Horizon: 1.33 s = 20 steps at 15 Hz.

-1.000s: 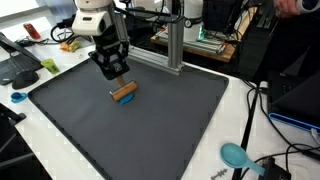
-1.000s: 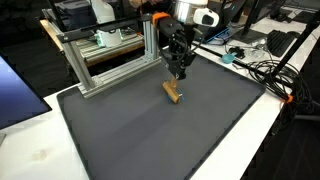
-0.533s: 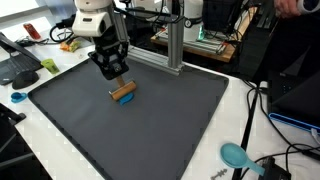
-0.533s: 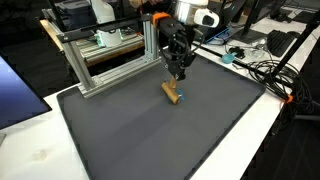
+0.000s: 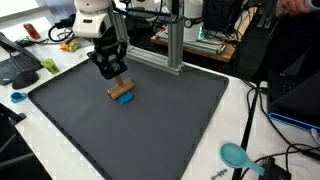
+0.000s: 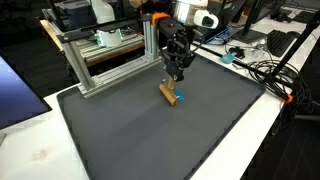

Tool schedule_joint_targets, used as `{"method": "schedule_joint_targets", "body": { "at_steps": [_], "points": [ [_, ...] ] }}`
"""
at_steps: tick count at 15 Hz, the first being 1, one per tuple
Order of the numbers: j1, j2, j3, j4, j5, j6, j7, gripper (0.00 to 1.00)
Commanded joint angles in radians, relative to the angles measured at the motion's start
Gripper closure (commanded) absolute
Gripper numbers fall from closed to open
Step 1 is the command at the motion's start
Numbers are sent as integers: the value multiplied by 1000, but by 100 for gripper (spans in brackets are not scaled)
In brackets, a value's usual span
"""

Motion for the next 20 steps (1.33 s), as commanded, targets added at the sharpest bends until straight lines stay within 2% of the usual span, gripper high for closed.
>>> {"method": "schedule_joint_targets", "body": {
  "at_steps": [1,6,12,20],
  "points": [
    [6,92,-22,22,-53,8,11,78],
    [19,94,-17,29,-80,2,22,78],
    [43,29,-36,0,-158,-10,119,78],
    [57,-13,-22,-16,-167,-7,132,78]
  ]
}}
